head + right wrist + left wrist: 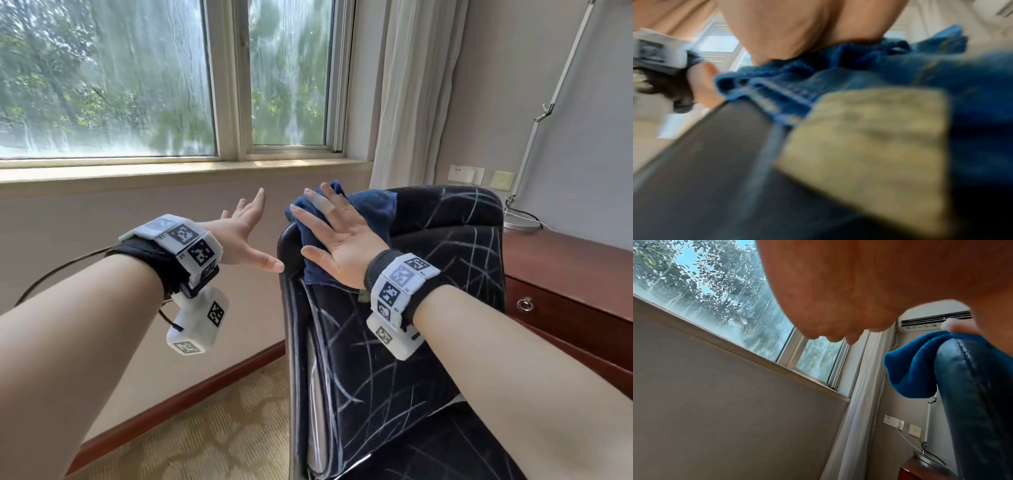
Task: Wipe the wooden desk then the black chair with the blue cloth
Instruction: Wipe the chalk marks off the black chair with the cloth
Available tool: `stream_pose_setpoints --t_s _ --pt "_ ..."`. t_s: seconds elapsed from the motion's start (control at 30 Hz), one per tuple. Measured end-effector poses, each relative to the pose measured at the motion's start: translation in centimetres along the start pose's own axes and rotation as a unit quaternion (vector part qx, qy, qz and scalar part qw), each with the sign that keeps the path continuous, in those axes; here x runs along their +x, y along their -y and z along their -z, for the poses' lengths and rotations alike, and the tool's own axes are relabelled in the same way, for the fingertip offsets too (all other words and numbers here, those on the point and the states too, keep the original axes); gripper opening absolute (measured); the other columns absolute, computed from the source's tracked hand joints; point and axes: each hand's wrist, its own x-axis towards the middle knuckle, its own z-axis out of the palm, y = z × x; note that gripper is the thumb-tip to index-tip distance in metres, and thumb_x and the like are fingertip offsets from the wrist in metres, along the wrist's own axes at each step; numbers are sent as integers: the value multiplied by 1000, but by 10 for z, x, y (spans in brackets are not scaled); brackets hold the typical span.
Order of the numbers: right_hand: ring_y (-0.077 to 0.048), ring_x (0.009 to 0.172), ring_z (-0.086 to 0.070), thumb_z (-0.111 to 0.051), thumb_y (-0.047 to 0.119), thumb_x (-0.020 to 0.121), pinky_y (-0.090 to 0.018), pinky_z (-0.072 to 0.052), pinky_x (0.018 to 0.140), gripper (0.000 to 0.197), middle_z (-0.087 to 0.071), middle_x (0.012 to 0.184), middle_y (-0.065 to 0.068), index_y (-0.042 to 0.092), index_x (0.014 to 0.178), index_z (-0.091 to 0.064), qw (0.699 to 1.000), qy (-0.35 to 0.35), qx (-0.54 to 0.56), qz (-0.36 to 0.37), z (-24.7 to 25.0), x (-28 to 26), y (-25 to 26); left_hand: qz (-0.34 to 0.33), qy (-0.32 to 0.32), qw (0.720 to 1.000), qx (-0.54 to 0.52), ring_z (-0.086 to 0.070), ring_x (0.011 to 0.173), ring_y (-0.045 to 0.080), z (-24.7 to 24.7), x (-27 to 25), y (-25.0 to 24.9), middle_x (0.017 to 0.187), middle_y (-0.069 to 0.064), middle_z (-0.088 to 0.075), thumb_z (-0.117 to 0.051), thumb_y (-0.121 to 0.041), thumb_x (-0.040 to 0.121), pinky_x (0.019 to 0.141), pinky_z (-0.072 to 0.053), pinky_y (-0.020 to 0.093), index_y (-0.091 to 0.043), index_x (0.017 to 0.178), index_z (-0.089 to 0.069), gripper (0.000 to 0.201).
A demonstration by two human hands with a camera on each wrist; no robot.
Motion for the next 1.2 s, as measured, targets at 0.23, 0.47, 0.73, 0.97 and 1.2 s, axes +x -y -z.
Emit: stream_pose_setpoints --t_s 0.23,0.47,0.73,0.97,1.2 --pt "-25 144 8 -37 38 98 -35 10 115 55 -4 157 -6 28 148 -18 974 -76 41 -212 -2 2 -55 -41 -56 997 -18 13 144 17 -9 22 -40 157 1 14 -47 -54 89 115 2 31 -24 145 24 96" --pt "-25 144 15 -29 40 100 -35 18 111 55 9 157 -9 22 150 -12 960 -60 -21 -274 1 6 -82 -120 -157 980 -14 -44 125 20 -39 50 -55 149 -1 -29 -53 -35 93 97 -38 29 -28 149 -14 69" --pt "-20 145 4 -37 25 100 -29 11 113 51 -11 156 -3 15 148 -21 986 -83 49 -135 -23 6 -51 -127 -175 976 -19 -47 121 23 -43 56 -49 143 3 -37 -56 -30 92 92 -39 29 -24 147 -21 65" --pt "-23 145 0 -32 31 101 -33 5 115 49 -10 156 -7 26 148 -19 969 -36 58 -236 1 0 -95 -105 -172 979 -33 -48 119 25 -40 53 -57 141 6 -38 -56 -29 92 94 -38 31 -24 145 -24 62" --pt "-24 144 -1 -28 36 101 -35 8 115 48 -13 154 -12 20 146 -22 963 3 -12 -271 7 -1 -116 -90 -163 982 6 -47 119 23 -31 67 -70 140 4 -40 -58 -28 90 90 -35 27 -23 142 -28 60"
